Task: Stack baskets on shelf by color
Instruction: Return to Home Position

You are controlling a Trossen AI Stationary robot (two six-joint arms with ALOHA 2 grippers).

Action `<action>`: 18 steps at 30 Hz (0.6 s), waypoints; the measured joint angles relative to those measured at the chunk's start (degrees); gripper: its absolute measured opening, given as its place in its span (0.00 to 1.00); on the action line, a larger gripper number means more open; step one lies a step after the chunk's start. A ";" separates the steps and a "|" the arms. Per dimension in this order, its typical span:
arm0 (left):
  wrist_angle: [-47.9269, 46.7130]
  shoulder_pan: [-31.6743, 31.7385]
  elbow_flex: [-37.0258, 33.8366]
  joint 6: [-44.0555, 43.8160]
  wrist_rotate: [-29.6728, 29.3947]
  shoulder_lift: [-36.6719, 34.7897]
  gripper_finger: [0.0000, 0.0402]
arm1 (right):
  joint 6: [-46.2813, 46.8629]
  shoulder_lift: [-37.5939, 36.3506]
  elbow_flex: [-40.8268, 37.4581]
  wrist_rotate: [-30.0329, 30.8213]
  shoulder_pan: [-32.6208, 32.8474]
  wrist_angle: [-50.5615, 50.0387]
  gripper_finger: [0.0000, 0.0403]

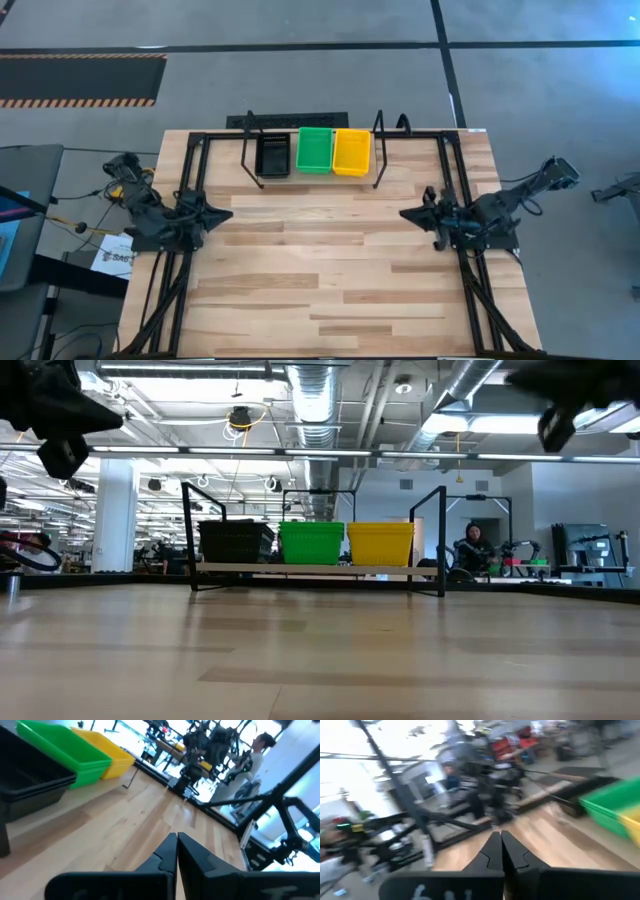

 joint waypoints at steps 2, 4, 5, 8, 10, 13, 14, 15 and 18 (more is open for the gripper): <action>-0.24 0.04 -1.00 -1.01 -0.55 -2.10 0.00 | 2.59 0.00 -1.16 3.38 0.00 -0.48 0.01; -0.68 0.04 -1.70 -3.91 -0.81 -2.92 0.00 | 7.47 0.00 -1.72 5.19 0.00 -1.68 0.02; -0.72 0.04 -1.83 -5.37 -0.70 -2.66 0.00 | 9.60 -0.04 -1.76 5.45 0.00 -3.06 0.03; -0.65 0.04 -2.25 -9.17 1.89 -2.51 0.00 | 12.69 -0.02 -1.76 3.42 0.13 -6.55 0.06; -0.63 0.04 -2.67 -13.46 6.30 -2.44 0.00 | 12.17 -0.09 -1.76 1.06 0.18 -7.40 0.07; -0.83 0.04 -3.10 -17.87 10.62 -2.43 0.00 | 10.58 -0.11 -1.76 0.69 0.17 -7.65 0.08; -1.53 0.06 -3.13 -17.88 9.80 -2.44 0.00 | 10.51 -0.12 -1.76 0.73 0.12 -7.69 0.08; -2.10 0.12 -3.15 -17.64 7.78 -2.43 0.00 | 10.49 -0.15 -1.76 1.28 -0.05 -7.64 0.08; -2.02 0.13 -3.19 -13.54 1.64 -2.42 0.00 | 10.67 -0.13 -1.76 3.44 -1.11 -7.14 0.08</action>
